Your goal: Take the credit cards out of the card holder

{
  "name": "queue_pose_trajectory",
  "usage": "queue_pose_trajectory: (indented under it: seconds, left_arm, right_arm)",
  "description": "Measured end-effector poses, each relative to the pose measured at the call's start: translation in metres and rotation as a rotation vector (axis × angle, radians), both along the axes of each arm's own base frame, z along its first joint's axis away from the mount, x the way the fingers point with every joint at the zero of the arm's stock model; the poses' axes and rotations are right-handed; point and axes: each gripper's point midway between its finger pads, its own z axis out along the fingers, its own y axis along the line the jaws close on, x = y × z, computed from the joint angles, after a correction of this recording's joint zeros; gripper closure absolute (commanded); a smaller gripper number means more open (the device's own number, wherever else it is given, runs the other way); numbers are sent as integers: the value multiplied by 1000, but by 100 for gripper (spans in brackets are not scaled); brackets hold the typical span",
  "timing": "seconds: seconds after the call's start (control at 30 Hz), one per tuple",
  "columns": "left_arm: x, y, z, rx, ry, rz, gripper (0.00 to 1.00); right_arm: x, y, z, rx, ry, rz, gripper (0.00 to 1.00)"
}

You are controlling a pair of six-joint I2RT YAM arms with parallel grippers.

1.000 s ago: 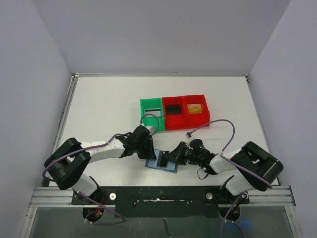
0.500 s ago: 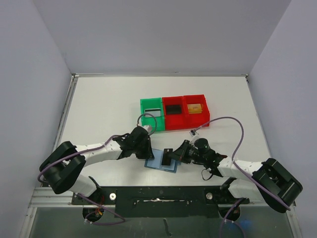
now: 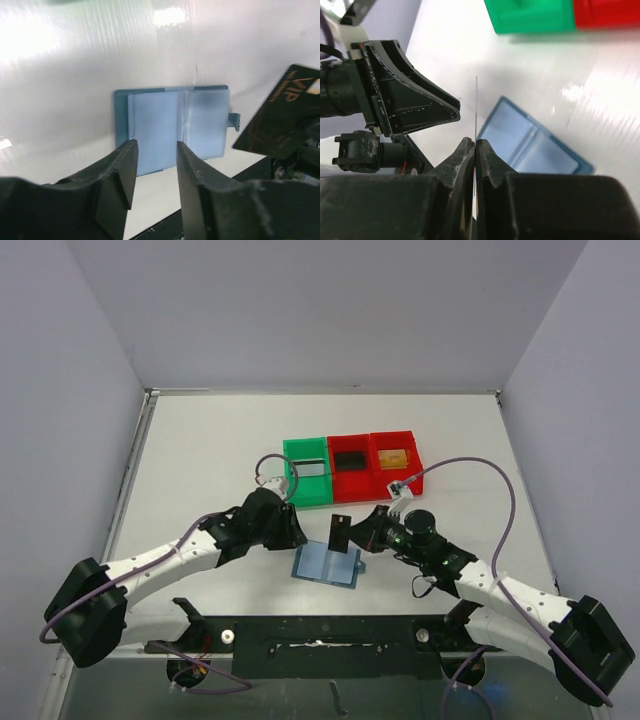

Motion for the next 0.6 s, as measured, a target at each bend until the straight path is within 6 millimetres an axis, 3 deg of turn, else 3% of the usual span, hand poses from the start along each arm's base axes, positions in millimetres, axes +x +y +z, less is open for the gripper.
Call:
queue_pose_trajectory:
  seconds: [0.17,0.27,0.47,0.6]
  left_arm:
    - [19,26,33,-34,-91,85,52]
    - [31,48,48,-39,-140,143,43]
    - [49,98,65,28,-206,232,30]
    - [65,132,79,94,-250,281,29]
  right_arm:
    - [17,-10,49,-53,-259,-15,100]
    - [21,-20,67,-109,-411,-15,100]
    - [28,-40,86,-312,-731,24,100]
    - [38,-54,79,-515,-844,61,100]
